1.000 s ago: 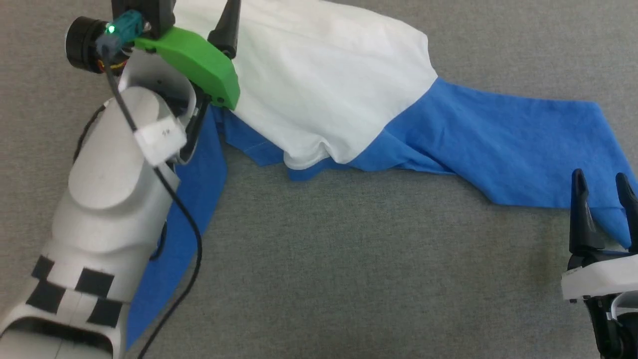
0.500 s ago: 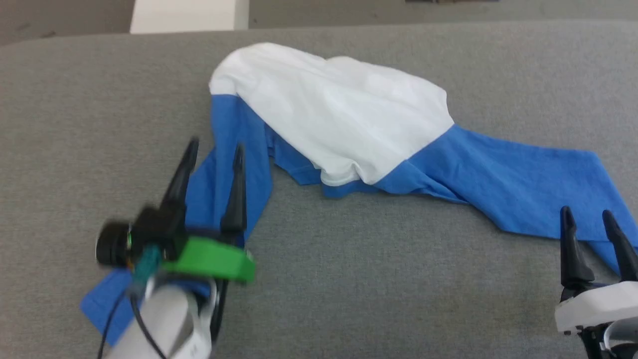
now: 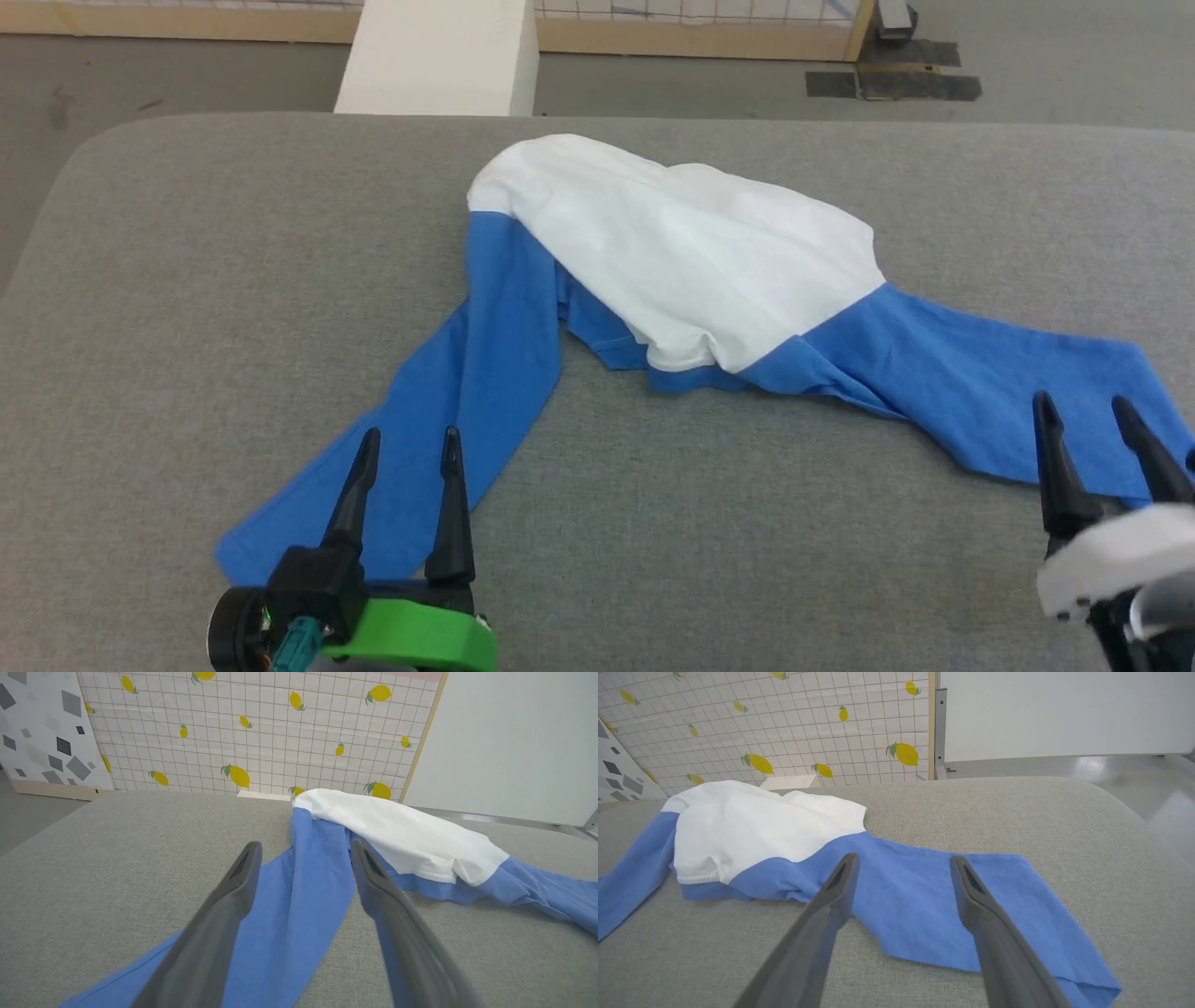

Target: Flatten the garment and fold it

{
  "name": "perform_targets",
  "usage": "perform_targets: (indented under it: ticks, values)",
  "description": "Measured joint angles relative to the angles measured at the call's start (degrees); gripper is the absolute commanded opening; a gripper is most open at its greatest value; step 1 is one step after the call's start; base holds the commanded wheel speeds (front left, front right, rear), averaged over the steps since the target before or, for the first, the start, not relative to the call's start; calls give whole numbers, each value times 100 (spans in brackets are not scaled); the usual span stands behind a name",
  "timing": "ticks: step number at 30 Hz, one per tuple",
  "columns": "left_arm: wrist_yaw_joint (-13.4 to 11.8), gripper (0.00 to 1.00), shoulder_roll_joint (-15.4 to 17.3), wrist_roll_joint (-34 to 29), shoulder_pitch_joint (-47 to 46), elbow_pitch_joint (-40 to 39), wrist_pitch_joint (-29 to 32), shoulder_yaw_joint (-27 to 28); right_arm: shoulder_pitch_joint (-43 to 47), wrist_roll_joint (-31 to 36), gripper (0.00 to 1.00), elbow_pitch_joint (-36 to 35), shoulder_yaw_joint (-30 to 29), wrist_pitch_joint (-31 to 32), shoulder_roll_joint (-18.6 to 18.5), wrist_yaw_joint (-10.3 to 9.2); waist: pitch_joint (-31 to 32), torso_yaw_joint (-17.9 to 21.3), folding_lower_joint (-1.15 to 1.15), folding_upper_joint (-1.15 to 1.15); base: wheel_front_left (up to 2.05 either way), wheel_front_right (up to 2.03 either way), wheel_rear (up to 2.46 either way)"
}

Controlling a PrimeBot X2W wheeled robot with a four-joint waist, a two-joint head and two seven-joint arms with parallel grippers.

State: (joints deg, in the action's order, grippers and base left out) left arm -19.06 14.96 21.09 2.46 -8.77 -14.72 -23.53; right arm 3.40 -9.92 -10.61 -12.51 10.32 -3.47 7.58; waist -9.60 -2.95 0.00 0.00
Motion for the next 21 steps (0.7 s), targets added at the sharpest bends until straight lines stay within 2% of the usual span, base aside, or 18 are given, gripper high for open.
perform_targets:
  ticks: [6,11,17,20,21]
  values:
    - [221,100,-99,-200,-23,30,0,98,-874,-278,100,123,167,1248,-754,0,-184,-58,0,0,0,0,0]
    - [369,100,-301,-289,-135,103,0,118,-1447,-570,100,673,371,2141,-1426,0,-499,-75,0,0,0,0,0]
    - [528,100,-463,-497,-344,234,0,154,-1605,-1033,100,1386,862,3049,-1783,0,-868,-125,0,0,0,0,0]
    - [592,100,-533,-531,-394,289,0,194,-1622,-1168,100,1589,1050,3160,-1897,0,-984,-172,0,0,0,0,0]
    - [600,100,-560,-547,-401,307,-1,208,-1644,-1212,88,1641,1042,3160,-1915,0,-1003,-197,0,0,0,0,0]
